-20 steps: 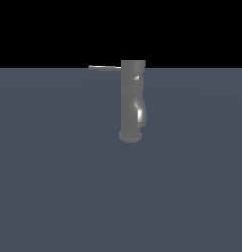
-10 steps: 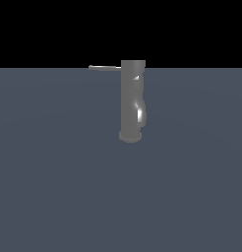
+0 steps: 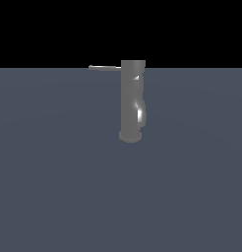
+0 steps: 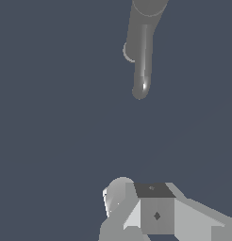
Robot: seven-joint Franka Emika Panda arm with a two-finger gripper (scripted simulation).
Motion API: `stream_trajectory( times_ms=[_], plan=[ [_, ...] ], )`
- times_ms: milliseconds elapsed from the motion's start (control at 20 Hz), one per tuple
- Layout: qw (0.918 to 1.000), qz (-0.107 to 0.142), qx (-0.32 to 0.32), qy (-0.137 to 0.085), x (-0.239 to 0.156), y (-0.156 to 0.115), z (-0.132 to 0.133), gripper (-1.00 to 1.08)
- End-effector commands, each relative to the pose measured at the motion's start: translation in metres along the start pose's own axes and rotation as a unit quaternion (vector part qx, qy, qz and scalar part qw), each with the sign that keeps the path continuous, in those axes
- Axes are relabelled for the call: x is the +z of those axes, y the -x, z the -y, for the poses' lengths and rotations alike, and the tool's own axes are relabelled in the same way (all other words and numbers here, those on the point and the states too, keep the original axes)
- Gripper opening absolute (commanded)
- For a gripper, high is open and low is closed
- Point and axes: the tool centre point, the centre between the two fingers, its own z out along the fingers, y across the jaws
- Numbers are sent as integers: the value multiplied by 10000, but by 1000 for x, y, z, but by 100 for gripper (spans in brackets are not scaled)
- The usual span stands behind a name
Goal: Turn on the faucet by rotating a designated handle.
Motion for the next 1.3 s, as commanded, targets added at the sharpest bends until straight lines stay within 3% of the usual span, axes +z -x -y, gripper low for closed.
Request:
stream_trajectory(
  times_ms=[0,600,900,1250],
  plan=[
    [9999,-2,138,19,-1,-6,0,-100],
    [9915,-52,1292,156,-1,-63,6,-100],
    [9802,-94,1968,211,3,-97,10,-100],
    [9615,-149,2734,246,12,-138,16,-100]
  ],
)
